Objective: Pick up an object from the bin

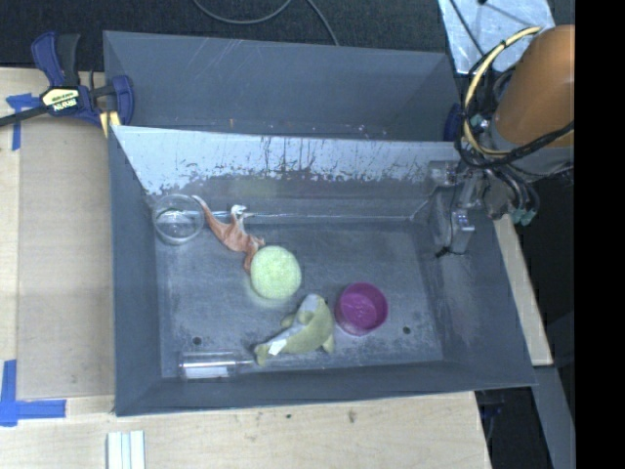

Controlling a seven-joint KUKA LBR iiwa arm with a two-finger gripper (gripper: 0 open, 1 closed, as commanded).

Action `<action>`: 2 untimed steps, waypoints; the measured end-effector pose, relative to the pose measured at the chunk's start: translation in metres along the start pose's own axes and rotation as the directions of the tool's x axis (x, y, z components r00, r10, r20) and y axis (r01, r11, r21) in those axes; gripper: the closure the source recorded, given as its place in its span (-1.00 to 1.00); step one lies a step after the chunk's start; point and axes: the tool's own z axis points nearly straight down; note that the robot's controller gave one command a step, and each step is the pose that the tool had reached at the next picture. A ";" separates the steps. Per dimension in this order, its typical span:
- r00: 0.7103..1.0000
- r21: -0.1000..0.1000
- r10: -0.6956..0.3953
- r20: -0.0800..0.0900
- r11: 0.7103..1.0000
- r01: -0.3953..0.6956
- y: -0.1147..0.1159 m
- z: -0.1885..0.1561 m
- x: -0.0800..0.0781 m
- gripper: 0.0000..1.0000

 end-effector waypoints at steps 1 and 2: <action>1.000 0.001 -0.003 0.009 1.000 0.003 0.001 -0.005 -0.002 -1.00; 0.998 0.002 -0.065 0.012 0.998 0.065 0.047 0.066 0.022 -1.00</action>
Offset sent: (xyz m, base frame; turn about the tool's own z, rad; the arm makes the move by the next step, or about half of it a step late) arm -0.0385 0.0780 -0.1131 -0.1064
